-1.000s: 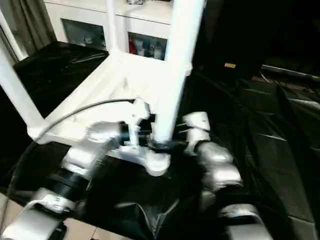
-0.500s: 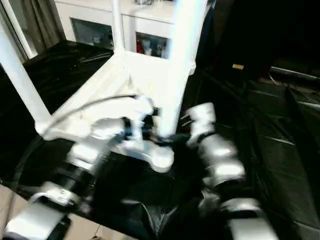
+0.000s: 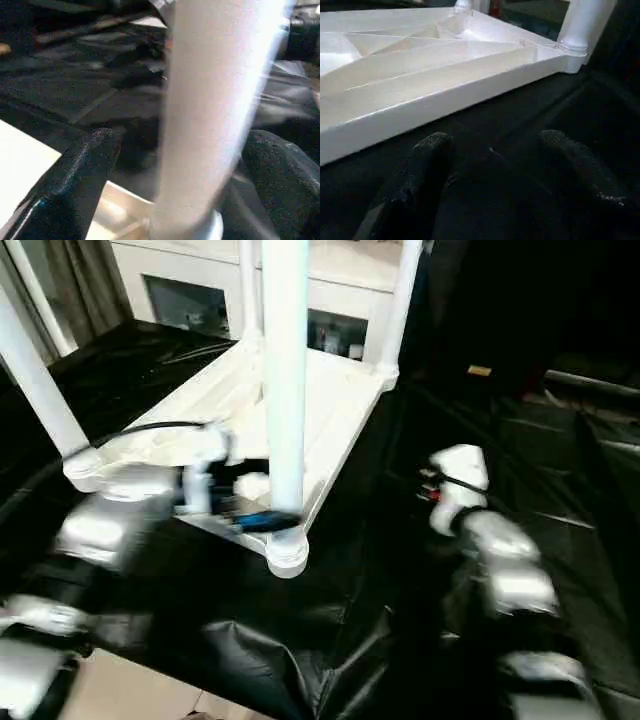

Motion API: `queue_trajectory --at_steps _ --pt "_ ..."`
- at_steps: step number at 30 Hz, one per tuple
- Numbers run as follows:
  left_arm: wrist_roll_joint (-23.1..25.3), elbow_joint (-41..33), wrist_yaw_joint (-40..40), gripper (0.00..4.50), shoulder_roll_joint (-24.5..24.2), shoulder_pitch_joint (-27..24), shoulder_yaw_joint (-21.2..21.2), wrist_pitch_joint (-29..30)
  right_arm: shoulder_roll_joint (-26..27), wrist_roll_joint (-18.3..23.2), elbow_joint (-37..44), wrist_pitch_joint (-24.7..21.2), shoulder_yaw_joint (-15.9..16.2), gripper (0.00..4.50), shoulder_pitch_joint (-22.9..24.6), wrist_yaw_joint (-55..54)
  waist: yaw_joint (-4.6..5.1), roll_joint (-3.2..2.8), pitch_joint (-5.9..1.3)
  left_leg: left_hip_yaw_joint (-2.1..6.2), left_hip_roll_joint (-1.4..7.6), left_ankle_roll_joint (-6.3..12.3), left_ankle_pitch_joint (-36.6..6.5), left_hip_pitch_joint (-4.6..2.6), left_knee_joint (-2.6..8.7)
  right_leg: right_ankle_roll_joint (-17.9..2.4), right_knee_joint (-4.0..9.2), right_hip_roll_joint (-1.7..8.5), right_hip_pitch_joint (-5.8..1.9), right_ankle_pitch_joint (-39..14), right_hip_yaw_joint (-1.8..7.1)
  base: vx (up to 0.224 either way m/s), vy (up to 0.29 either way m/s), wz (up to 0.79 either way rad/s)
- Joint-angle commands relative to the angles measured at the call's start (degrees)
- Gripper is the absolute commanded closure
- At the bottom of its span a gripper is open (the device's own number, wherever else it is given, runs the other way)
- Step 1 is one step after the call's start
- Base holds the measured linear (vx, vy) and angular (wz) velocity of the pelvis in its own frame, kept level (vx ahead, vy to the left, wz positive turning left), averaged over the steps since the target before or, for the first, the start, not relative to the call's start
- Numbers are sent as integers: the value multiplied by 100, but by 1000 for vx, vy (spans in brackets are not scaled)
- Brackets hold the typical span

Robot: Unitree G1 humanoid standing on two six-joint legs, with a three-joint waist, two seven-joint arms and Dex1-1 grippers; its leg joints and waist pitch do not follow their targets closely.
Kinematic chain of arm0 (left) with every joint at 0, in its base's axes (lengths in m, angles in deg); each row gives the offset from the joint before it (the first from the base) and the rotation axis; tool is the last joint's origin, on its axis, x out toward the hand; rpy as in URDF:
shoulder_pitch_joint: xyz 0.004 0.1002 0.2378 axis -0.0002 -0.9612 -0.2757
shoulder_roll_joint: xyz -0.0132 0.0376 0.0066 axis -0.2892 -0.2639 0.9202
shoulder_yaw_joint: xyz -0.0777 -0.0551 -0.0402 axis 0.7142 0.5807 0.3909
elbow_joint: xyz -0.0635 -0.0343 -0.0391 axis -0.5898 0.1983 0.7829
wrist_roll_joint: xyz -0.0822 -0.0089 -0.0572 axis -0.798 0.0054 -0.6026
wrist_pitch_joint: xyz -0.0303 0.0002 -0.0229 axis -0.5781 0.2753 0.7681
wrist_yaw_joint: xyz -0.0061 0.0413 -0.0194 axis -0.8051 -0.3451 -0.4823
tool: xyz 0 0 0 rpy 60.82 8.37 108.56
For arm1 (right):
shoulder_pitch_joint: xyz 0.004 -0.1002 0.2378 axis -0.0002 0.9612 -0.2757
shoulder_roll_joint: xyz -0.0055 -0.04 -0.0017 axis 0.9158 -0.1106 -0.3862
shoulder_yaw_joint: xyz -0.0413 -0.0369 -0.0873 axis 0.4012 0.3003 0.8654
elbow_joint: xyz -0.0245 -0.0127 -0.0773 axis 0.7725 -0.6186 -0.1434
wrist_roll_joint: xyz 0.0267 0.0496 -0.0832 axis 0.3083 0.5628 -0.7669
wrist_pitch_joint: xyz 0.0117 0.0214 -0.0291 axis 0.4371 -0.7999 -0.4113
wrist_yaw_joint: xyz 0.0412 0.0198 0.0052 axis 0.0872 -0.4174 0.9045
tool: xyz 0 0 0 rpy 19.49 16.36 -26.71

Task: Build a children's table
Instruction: Rotate table base

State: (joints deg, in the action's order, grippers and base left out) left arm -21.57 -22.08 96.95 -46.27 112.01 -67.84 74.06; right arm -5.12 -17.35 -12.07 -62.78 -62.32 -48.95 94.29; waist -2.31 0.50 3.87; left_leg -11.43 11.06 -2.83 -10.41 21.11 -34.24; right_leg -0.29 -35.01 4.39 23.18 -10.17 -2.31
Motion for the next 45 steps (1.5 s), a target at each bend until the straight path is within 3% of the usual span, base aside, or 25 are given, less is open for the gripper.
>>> queue_trajectory --at_steps 1,4,6,8,12,17,18,19,20,23,28,37,45 --pt "30 -73 341 3 -88 8 -141 66 -68 55 201 -72 57 143 59 151 -42 -33 -425 58 181 155 -1305 -76 387 -1561 388 283 -298 -955 189 0 0 0" --pt "24 -68 590 3 -210 37 -224 219 -133 77 283 -80 71 143 138 223 -54 -49 -417 57 186 138 -1353 -80 390 -1560 405 290 -286 -1138 188 0 0 0" --pt "180 126 568 3 -232 121 -255 -61 -182 81 383 -103 68 143 217 286 -61 -52 -413 55 185 114 -1430 -91 389 -1536 425 292 -279 -1276 189 0 0 0" --pt "498 519 546 3 -285 267 -304 -949 -275 74 578 -141 134 143 340 467 -94 -58 -416 67 170 135 -1476 -92 391 -1348 463 284 -287 -1443 193 0 0 0" --pt "856 760 696 3 -486 379 -514 -1175 -386 53 895 -246 279 143 503 768 -119 -71 -426 76 197 111 -1391 -84 402 -1378 417 301 -280 -1259 192 0 0 0" --pt "1371 1077 691 47 -695 475 -880 -1520 -649 111 1557 -464 644 143 816 1482 -136 -68 -424 78 206 138 -1439 -84 408 -1364 426 313 -280 -1318 196 0 0 0" --pt "1546 1332 518 62 -664 573 -929 -1876 -782 283 1962 -661 780 143 948 1833 -138 -73 -416 82 201 156 -1459 -76 410 -1367 435 310 -281 -1338 194 0 0 0" --pt "1571 1369 489 75 -658 587 -935 -1932 -803 307 2020 -688 801 143 967 1885 -154 -47 -408 82 201 187 -1523 -74 406 -1316 454 302 -295 -1402 197 0 0 0" --pt "1571 1369 489 78 -658 587 -935 -1932 -803 307 2020 -688 801 143 967 1885 -164 -65 -420 93 225 175 -1494 -83 414 -1340 432 336 -280 -1362 198 0 0 0" --pt "1937 1989 249 107 -597 848 -1027 -2470 -1153 649 2862 -1142 1066 143 1227 2566 -190 -49 -407 92 218 192 -1552 -83 413 -1275 463 333 -280 -1496 204 0 0 0" --pt "2070 2287 99 129 -546 992 -1065 -2657 -1264 699 3152 -1345 1175 143 1291 2770 -222 -35 -421 98 222 152 -1484 -88 401 -1285 449 349 -267 -1481 205 0 0 0" --pt "2635 3193 -714 211 -305 1380 -1234 -3175 -1319 578 3475 -1546 1415 143 1372 2788 -285 -32 -429 112 217 131 -1377 -85 395 -1282 442 368 -279 -1310 204 0 0 0" --pt "2687 3690 -723 270 -122 1509 -1129 -2988 -1306 524 3576 -1671 1478 143 1371 2704 -292 -29 -436 107 206 158 -1303 -80 381 -1368 426 363 -292 -1082 202 0 0 0"
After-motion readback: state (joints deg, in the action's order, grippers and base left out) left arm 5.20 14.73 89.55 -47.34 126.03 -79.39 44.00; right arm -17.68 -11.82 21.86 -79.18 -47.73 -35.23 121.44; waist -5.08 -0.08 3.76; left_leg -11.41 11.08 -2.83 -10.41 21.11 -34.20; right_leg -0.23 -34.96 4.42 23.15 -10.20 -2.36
